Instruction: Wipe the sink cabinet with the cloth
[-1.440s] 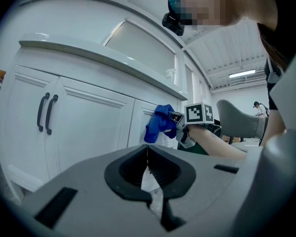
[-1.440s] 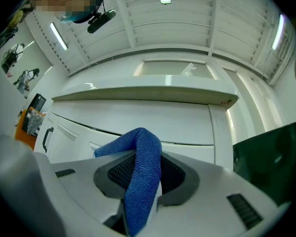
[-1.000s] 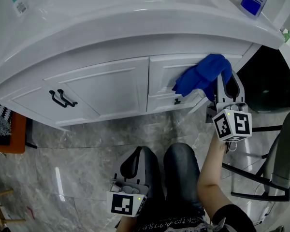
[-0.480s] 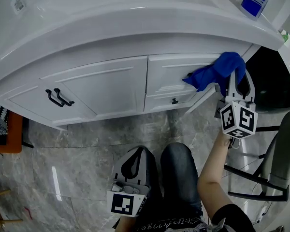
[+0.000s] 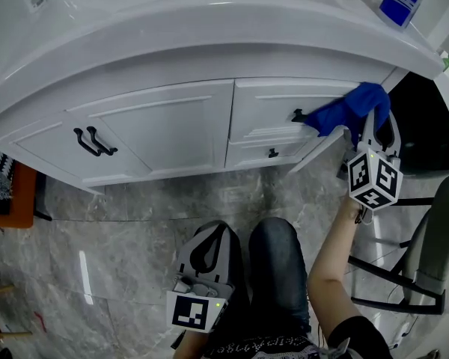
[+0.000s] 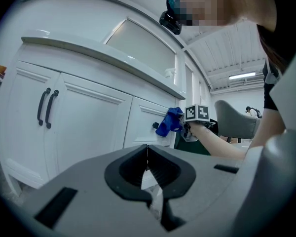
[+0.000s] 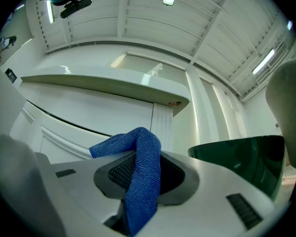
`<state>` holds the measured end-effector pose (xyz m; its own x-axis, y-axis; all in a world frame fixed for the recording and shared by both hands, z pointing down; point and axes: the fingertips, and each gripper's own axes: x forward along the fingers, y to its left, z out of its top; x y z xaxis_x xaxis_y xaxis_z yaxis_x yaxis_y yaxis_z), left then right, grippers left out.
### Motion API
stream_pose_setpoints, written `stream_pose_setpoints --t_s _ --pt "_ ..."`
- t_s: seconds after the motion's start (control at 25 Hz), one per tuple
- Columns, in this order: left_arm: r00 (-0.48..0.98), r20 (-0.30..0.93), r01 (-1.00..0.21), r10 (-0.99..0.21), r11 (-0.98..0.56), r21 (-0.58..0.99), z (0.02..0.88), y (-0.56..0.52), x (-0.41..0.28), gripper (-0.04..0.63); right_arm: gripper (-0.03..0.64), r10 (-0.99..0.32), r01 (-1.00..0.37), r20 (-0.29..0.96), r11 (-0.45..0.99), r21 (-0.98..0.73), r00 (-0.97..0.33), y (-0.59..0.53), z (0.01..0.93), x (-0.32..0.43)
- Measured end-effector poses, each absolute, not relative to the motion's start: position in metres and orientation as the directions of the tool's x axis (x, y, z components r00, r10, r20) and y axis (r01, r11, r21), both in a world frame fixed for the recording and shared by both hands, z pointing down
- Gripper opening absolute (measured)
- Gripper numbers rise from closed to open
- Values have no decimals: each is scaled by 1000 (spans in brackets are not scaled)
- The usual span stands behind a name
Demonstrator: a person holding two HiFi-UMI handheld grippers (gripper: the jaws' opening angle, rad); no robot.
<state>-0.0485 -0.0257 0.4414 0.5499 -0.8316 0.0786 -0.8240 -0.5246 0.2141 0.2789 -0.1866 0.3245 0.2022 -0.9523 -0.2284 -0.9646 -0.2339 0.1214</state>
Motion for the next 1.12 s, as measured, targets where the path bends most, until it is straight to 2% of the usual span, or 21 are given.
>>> stream_pose_setpoints --t_s 0.12,0.2,0.32,0.44,0.6,0.76,1.12 --pt "554 89 -822 -828 -527 213 443 -23 -46 5 114 -946 -965 -267 -224 138 182 -179 320 267" --pt "557 96 -821 -825 -531 209 445 -22 -45 5 114 -942 -973 -315 -172 157 115 -169 313 240" --pt "569 109 -816 -815 -545 192 447 -20 -44 5 114 -933 -986 -354 4 164 -63 -153 305 173" --pt "557 92 -822 -825 -533 202 441 -21 -45 5 114 -912 -964 -334 183 194 -240 -147 311 102" --pt "561 87 -819 -823 -537 203 439 -19 -46 5 114 -879 -924 -297 322 208 -373 -145 326 46" --pt "568 90 -817 -818 -547 185 439 -20 -49 5 114 -867 -902 -258 383 201 -426 -146 338 22" --pt "598 103 -799 -795 -581 156 445 -23 -48 5 114 -893 -898 -143 399 184 -426 -167 377 13"
